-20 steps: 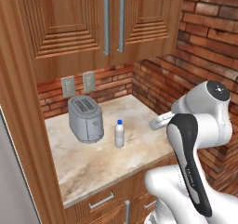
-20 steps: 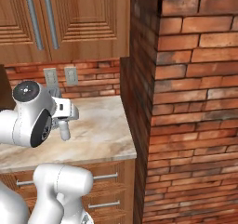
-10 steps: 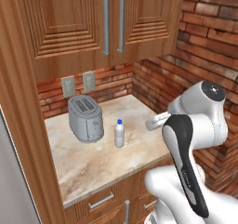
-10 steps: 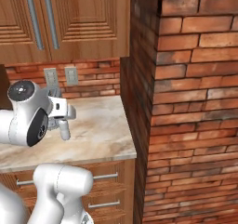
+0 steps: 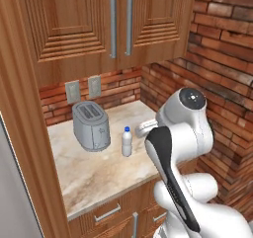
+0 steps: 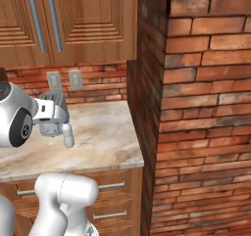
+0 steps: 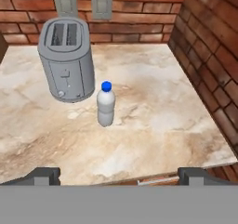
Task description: Place the drinks on the dining counter in a tight cluster.
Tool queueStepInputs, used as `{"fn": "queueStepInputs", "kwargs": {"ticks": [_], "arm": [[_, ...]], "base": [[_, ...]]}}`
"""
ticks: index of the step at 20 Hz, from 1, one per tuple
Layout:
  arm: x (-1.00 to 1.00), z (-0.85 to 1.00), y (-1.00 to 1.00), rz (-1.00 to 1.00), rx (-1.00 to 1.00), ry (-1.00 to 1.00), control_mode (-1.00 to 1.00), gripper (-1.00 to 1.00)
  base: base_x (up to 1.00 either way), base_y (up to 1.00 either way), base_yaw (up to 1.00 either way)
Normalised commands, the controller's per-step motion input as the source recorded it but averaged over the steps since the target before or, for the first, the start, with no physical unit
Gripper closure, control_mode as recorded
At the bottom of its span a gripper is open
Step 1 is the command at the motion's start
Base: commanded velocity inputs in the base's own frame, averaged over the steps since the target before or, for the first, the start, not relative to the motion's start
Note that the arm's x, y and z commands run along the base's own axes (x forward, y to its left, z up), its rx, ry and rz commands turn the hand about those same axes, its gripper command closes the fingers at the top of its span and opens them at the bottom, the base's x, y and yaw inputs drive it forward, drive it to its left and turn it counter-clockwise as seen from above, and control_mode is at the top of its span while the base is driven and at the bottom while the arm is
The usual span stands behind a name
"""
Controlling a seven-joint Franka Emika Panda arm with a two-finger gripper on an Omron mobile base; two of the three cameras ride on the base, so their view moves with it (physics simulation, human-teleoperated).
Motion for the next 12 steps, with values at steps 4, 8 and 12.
{"fn": "queueStepInputs", "kwargs": {"ticks": [4, 8, 12], "arm": [[0.01, -0.29, 0.01, 0.08, 0.01, -0.03, -1.0, -1.0], [0.01, -0.1, -0.04, 0.31, 0.03, 0.03, -1.0, -1.0], [0.1, 0.01, -0.08, 0.35, 0.01, 0.04, -1.0, -1.0]], "base": [[0.0, 0.0, 0.0], [0.0, 0.0, 0.0], [0.0, 0.0, 0.0]]}}
